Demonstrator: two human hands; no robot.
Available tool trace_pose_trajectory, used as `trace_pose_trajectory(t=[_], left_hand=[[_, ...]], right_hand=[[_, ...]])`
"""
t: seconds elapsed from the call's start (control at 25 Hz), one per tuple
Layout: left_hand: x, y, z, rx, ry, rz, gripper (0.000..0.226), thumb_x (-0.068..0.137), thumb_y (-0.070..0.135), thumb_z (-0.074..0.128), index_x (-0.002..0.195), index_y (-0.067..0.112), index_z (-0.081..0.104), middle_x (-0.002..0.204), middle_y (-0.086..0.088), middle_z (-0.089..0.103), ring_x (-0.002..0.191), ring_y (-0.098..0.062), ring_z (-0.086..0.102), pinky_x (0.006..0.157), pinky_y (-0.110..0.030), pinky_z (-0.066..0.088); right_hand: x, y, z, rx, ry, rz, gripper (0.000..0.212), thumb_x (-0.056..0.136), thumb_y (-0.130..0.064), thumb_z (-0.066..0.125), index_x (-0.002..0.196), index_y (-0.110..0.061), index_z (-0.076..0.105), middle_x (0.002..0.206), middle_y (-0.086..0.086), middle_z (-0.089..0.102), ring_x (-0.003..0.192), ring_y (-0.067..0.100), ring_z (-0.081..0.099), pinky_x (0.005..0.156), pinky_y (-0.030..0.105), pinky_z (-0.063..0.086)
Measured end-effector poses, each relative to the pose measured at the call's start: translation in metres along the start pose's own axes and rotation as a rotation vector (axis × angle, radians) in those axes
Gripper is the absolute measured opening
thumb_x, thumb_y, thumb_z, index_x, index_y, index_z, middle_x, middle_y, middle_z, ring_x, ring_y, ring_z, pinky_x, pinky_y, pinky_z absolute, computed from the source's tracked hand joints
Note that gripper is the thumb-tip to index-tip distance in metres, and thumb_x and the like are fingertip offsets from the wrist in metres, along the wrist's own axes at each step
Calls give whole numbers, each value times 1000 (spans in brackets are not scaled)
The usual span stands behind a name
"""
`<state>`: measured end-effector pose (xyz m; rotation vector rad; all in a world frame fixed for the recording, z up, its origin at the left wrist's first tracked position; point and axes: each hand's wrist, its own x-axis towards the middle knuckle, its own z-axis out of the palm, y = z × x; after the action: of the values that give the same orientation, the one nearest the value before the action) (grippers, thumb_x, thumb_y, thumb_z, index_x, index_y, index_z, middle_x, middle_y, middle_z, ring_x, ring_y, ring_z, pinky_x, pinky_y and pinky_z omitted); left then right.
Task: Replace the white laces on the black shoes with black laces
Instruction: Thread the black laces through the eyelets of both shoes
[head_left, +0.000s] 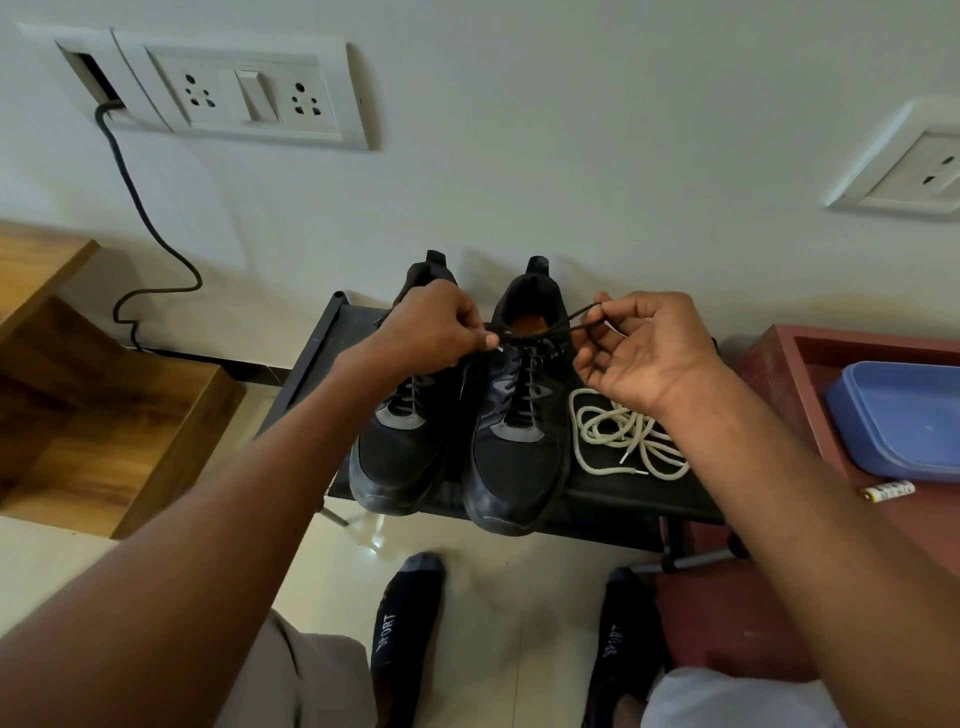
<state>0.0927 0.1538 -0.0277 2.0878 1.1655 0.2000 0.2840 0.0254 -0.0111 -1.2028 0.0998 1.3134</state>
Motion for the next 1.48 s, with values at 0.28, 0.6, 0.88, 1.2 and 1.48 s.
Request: trace_pose_trajectory(t=[0.28,0.6,0.88,1.2,1.48], left_hand=[[0,2,-5,-367,187,-322,25,97,25,75,90,4,64,66,-13,64,37,-12,57,37,-20,40],[6,2,4,-87,366,-265,24,89,26,78,70,15,68,61,-1,64,54,-14,67,48,-22,42],[4,1,9,-3,432,-220,28,86,17,72,62,22,58,70,-2,65,66,-24,68,52,-26,42],[-23,9,-9,51,354,-121,19,91,22,74,77,13,65,74,-5,71,65,-28,72,62,-40,61],[-49,13,-10,-36,-127,-209,27,100,23,69,104,-4,72,80,-14,69,67,-31,69,61,-32,58]], right_hand=[[15,3,-15,263,279,202,14,94,0,46,94,-6,59,77,6,54,67,18,51,61,35,50],[25,2,-21,404,437,210,30,95,5,26,106,-4,52,93,6,46,74,13,42,50,33,46],[26,8,-17,305,505,103,26,92,2,28,97,-6,52,71,5,37,54,14,35,53,30,51],[-13,13,-11,-484,299,55,13,92,-2,46,90,-5,58,71,7,55,67,24,60,62,34,50],[-36,28,7,-1691,131,-245,15,93,-16,56,80,-12,52,82,7,51,68,21,49,54,30,34]])
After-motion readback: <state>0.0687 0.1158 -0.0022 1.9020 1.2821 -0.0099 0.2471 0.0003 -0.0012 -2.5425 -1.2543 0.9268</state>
